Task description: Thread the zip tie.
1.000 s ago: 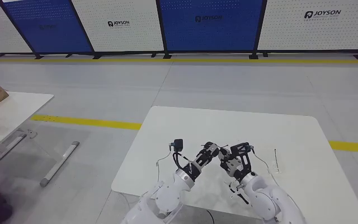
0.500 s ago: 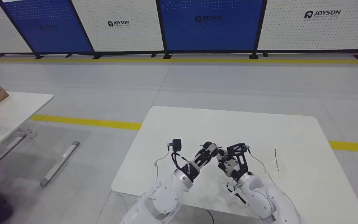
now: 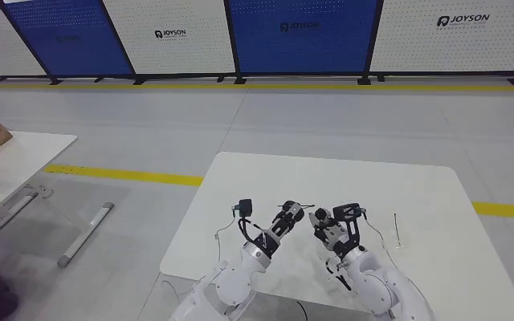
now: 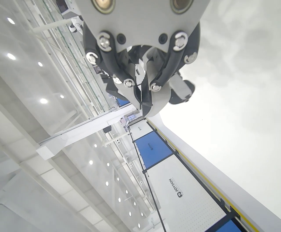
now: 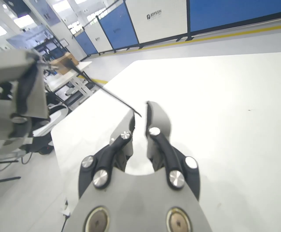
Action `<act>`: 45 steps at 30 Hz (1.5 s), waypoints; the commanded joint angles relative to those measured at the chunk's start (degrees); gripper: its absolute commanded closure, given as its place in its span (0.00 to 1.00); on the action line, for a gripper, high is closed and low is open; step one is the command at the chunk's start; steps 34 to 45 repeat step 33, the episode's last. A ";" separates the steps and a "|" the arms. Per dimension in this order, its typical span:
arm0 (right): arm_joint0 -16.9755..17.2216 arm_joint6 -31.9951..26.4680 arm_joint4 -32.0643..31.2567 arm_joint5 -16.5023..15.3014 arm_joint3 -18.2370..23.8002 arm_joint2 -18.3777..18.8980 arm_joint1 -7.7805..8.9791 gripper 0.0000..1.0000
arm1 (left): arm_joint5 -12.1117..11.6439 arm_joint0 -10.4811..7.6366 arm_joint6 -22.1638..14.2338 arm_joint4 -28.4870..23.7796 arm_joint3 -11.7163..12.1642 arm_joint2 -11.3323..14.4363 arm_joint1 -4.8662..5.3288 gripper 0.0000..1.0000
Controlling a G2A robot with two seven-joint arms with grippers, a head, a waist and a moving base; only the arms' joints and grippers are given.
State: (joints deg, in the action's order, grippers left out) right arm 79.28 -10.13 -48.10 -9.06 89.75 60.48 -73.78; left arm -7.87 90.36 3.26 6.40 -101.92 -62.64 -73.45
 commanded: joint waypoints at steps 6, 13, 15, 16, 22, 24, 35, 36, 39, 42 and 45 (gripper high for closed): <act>4.12 3.46 8.83 -2.85 2.95 8.26 0.99 0.00 | 1.30 -0.49 0.94 -2.43 0.73 -0.63 -0.17 1.00; 9.08 3.01 29.06 -10.40 4.49 20.68 2.18 0.00 | 1.90 -0.55 2.47 -2.20 1.18 -1.53 -0.19 1.00; 10.40 0.84 35.53 -10.42 5.01 24.31 2.60 0.00 | 1.74 -0.44 2.86 -1.69 1.26 -1.46 -0.21 1.00; 10.91 0.08 37.67 -10.42 4.97 25.75 2.77 0.00 | 1.74 -0.36 3.21 -1.40 1.28 -1.52 -0.21 1.00; 11.96 -6.77 48.22 -10.42 2.70 30.65 3.44 0.00 | 2.37 -0.13 6.80 -0.76 2.63 -1.58 -0.47 1.00; 11.96 -6.77 48.22 -10.42 2.70 30.65 3.44 0.00 | 2.41 -0.17 6.80 -0.78 2.73 -1.54 -0.48 1.00; 11.96 -6.77 48.22 -10.42 2.70 30.65 3.44 0.00 | 2.41 -0.17 6.80 -0.78 2.73 -1.54 -0.48 1.00; 11.96 -6.77 48.22 -10.42 2.70 30.65 3.44 0.00 | 2.41 -0.17 6.80 -0.78 2.73 -1.54 -0.48 1.00; 11.96 -6.77 48.22 -10.42 2.70 30.65 3.44 0.00 | 2.41 -0.17 6.80 -0.78 2.73 -1.54 -0.48 1.00; 11.96 -6.77 48.22 -10.42 2.70 30.65 3.44 0.00 | 2.41 -0.17 6.80 -0.78 2.73 -1.54 -0.48 1.00; 11.96 -6.77 48.22 -10.42 2.70 30.65 3.44 0.00 | 2.41 -0.17 6.80 -0.78 2.73 -1.54 -0.48 1.00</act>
